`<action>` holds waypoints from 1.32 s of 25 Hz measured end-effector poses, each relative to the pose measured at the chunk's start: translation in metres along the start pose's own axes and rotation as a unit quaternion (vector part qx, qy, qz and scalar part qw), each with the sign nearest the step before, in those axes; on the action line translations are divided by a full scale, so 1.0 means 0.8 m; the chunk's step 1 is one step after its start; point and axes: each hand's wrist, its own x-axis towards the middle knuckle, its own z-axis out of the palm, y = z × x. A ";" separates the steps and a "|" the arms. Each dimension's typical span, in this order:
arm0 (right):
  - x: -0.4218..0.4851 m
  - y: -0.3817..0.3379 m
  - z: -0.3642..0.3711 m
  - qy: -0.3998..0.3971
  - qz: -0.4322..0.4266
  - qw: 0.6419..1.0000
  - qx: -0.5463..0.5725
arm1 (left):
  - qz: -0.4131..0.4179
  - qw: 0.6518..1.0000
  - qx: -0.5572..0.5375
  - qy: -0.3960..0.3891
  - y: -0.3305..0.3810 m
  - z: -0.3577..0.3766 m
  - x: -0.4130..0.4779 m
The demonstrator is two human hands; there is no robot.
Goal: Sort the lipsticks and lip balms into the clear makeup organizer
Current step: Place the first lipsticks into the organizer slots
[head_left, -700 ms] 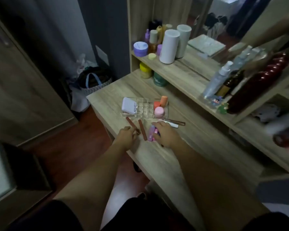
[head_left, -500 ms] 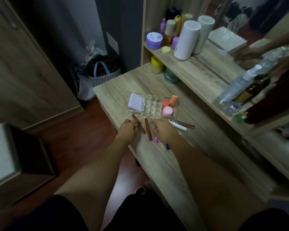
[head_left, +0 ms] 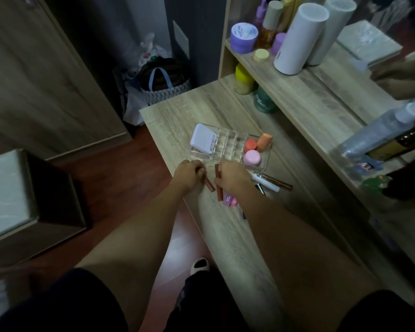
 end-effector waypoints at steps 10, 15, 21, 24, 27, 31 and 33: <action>0.001 0.022 -0.018 0.093 0.011 0.932 0.349 | -0.020 0.972 -0.220 0.082 0.016 -0.023 -0.023; 0.023 0.050 -0.065 0.210 -0.012 0.845 0.491 | 0.059 0.949 -0.255 0.175 0.063 -0.077 0.014; 0.041 0.052 -0.078 0.249 -0.020 0.846 0.470 | 0.145 0.952 -0.186 0.193 0.093 -0.078 0.057; 0.048 0.052 -0.075 0.246 -0.037 0.869 0.428 | 0.173 0.959 -0.137 0.181 0.095 -0.071 0.071; 0.053 0.053 -0.072 0.249 -0.047 0.888 0.383 | 0.198 0.963 -0.090 0.158 0.093 -0.065 0.082; 0.058 0.055 -0.065 0.213 -0.051 0.917 0.332 | 0.214 0.968 -0.053 0.122 0.086 -0.059 0.090; 0.061 0.056 -0.062 0.198 -0.042 0.927 0.316 | 0.207 0.970 -0.061 0.116 0.083 -0.060 0.093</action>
